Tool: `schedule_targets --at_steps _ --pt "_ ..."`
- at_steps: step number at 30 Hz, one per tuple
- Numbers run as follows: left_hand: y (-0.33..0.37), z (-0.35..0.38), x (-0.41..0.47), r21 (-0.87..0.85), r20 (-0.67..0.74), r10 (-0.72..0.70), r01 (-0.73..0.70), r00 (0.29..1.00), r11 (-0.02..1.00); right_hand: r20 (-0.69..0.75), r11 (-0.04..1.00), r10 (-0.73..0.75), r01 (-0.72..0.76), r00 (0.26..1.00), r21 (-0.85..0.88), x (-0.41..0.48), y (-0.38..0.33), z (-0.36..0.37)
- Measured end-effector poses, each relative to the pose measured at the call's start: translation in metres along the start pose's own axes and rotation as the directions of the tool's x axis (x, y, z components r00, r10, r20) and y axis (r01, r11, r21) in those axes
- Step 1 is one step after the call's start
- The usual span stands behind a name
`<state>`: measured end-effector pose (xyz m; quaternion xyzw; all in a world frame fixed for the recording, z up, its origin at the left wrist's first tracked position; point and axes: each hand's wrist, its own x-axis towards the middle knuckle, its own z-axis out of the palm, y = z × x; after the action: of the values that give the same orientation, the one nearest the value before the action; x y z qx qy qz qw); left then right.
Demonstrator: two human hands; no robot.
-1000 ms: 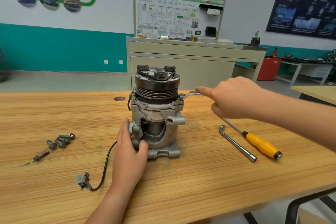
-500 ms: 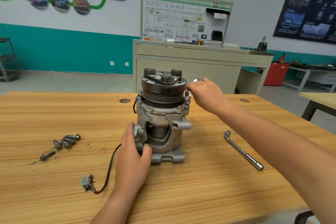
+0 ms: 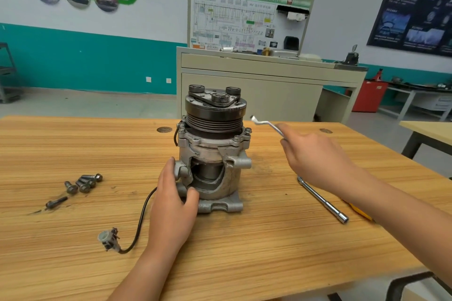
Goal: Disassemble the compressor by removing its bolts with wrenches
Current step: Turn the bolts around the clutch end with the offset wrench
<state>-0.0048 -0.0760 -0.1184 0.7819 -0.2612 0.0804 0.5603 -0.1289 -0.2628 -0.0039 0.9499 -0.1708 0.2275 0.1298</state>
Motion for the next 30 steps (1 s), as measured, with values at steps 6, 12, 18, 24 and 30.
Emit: schedule_targets --at_steps 6,12,18,24,30 --pt "0.001 0.001 -0.001 0.0 0.001 -0.008 0.008 1.0 1.0 0.072 0.954 -0.006 0.028 0.997 -0.299 0.005 -0.011 -0.022" --pt "0.002 0.001 -0.001 0.001 -0.004 -0.017 0.017 1.0 1.0 0.143 0.901 -0.046 0.103 0.989 -0.421 0.013 -0.032 -0.03" --pt "0.003 0.002 -0.001 -0.004 -0.004 -0.017 0.016 1.0 1.0 0.184 0.942 -0.098 0.151 0.978 -0.301 0.021 -0.013 -0.031" --pt "0.002 0.002 0.0 -0.012 -0.004 -0.017 0.017 1.0 1.0 0.185 0.928 -0.15 0.203 0.971 -0.314 0.032 0.016 -0.014" --pt "-0.001 0.003 0.001 -0.006 -0.014 -0.009 0.009 1.0 1.0 -0.293 0.919 -0.377 0.315 0.879 -0.238 0.068 0.032 0.025"
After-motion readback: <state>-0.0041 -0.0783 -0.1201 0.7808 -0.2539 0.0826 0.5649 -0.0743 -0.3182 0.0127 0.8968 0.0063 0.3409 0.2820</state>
